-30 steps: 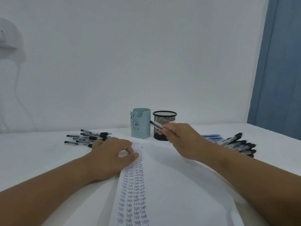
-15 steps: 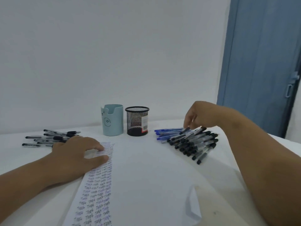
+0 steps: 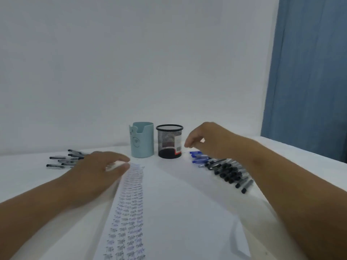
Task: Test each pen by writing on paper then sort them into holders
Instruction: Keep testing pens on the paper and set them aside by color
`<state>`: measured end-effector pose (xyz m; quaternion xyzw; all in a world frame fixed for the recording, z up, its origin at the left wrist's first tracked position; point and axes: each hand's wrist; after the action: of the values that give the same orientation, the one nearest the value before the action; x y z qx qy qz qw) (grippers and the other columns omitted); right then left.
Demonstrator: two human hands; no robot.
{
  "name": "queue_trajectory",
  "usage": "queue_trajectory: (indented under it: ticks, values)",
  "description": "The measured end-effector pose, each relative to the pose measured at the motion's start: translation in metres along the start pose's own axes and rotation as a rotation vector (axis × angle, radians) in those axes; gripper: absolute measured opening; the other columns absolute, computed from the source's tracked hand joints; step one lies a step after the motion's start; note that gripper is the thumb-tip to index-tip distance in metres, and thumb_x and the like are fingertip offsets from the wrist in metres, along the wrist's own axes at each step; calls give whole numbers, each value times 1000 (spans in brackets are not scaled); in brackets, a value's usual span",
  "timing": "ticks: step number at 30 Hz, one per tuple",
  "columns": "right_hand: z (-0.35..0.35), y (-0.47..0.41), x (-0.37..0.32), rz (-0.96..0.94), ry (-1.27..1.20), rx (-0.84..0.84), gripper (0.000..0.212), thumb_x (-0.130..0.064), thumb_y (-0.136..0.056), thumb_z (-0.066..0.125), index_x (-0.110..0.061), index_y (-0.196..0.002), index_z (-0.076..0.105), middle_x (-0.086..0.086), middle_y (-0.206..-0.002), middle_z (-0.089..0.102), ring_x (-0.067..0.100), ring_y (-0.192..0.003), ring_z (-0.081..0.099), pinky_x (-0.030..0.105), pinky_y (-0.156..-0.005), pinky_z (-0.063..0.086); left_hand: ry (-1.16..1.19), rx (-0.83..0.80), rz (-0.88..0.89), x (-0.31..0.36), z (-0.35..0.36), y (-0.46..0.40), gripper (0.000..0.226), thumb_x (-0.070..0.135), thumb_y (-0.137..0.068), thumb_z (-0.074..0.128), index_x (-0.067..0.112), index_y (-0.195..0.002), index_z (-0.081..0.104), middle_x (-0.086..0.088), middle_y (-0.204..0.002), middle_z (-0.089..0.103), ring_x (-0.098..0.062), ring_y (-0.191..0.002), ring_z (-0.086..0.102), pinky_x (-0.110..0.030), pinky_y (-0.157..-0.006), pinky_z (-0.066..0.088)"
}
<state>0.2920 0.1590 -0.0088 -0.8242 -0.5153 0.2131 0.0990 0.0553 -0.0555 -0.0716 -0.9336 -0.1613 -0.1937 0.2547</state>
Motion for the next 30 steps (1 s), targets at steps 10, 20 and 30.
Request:
queue_trajectory:
  ticks: [10,20,30]
  values:
    - [62,-48,-90,-212,14,-311,25,-14,-93,58,-28,-102,76,-23,-79,63,1,-86,63,12,-78,49,-212,-20,-108,-79,-48,-7,34,7,-84,68,40,-88,67,17,-109,65,-6,-100,58,-8,-80,37]
    - [109,-43,-70,-331,-95,-85,23,-14,-95,57,-27,-101,74,-22,-90,64,-10,-78,54,8,-71,39,-172,142,-33,-91,-41,-19,29,11,-88,73,35,-77,60,12,-85,63,-16,-81,57,-28,-74,45]
    - [111,-36,-87,-94,-751,28,18,-24,-103,52,-22,-108,70,-5,-73,70,11,-58,58,21,-58,48,1259,503,-204,11,-30,-4,10,-2,-86,69,4,-90,63,-13,-88,73,-24,-81,75,-24,-75,60]
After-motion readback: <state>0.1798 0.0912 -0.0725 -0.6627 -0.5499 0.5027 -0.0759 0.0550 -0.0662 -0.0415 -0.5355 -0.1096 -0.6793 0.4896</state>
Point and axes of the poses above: each hand's wrist, its own y-axis away from the middle knuckle, its own z-axis out of the palm, x = y × z
